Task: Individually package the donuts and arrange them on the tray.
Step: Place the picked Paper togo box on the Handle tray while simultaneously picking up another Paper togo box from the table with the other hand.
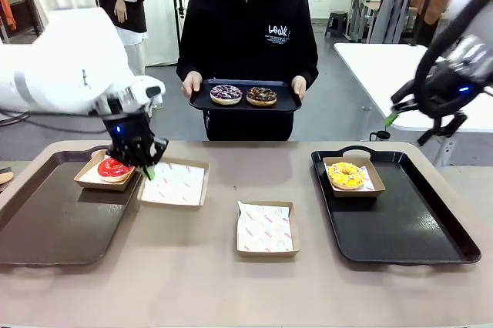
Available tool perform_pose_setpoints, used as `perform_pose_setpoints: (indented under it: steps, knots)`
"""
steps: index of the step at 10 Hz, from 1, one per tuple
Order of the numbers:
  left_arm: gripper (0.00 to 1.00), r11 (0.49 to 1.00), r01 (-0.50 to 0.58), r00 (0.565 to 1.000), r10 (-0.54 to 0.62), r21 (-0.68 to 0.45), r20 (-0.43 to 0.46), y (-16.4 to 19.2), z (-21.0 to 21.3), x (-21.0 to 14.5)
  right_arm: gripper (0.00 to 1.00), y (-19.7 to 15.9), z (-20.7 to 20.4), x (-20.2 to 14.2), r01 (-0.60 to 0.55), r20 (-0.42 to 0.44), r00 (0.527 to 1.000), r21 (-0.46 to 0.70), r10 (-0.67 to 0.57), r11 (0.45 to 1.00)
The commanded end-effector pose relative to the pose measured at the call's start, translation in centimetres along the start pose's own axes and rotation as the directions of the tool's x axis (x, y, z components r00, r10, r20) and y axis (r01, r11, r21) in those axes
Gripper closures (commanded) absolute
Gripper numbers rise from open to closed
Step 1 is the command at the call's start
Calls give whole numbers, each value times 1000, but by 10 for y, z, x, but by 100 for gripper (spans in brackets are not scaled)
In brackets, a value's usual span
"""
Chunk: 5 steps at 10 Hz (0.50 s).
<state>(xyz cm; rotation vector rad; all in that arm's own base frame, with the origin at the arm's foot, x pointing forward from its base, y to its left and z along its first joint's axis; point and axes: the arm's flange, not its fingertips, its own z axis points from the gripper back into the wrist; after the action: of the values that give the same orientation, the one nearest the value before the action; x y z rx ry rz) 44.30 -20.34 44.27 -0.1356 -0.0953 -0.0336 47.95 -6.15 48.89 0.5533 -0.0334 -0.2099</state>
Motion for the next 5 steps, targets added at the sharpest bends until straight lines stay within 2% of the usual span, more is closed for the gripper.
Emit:
perform_pose_setpoints:
  steps: [1, 3, 5]
  knots:
    - [100, 999, 39, 999, -39, 10, -5, -10, 21, 19, 0, -44, 33, -23, 17, 3, 1000, 170, -18, 985]
    - [100, 999, 43, 999, -43, 26, 12, -23, 45, 44, 0, -84, 62, -46, 5, 6, 1000, 322, -8, 947]
    - [100, 999, 19, 999, -21, 45, 34, -31, 52, 70, 0, -117, 70, -65, -34, 29, 999, 435, 24, 900]
